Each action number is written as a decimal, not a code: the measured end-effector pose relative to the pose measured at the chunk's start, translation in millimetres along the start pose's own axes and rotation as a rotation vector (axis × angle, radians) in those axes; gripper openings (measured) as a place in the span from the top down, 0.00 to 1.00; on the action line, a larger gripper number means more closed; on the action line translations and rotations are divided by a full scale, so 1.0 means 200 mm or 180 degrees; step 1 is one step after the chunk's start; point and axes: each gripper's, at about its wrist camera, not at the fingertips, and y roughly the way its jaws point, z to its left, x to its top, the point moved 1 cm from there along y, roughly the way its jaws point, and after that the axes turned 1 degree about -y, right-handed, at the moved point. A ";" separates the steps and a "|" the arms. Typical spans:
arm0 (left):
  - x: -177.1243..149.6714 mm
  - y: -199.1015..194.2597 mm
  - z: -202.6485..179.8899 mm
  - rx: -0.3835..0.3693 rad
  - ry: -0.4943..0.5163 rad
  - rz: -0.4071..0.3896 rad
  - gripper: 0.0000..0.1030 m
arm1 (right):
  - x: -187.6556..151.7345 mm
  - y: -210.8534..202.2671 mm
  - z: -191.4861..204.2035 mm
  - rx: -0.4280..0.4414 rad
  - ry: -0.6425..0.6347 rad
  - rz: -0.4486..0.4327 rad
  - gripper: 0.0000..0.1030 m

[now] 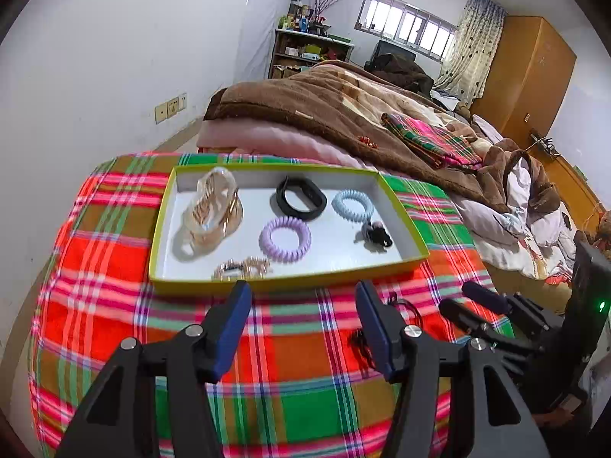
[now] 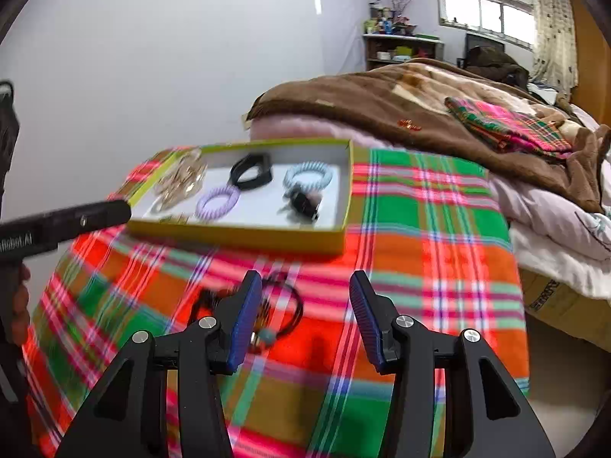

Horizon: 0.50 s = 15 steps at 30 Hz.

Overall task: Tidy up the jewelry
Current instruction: 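Withdraw both tools and move the right tool to the dark beaded bracelet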

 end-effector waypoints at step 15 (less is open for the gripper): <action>-0.18 -0.02 0.05 0.0058 -0.0129 0.0164 0.42 | -0.08 0.10 0.15 0.0288 -0.0497 0.0205 0.53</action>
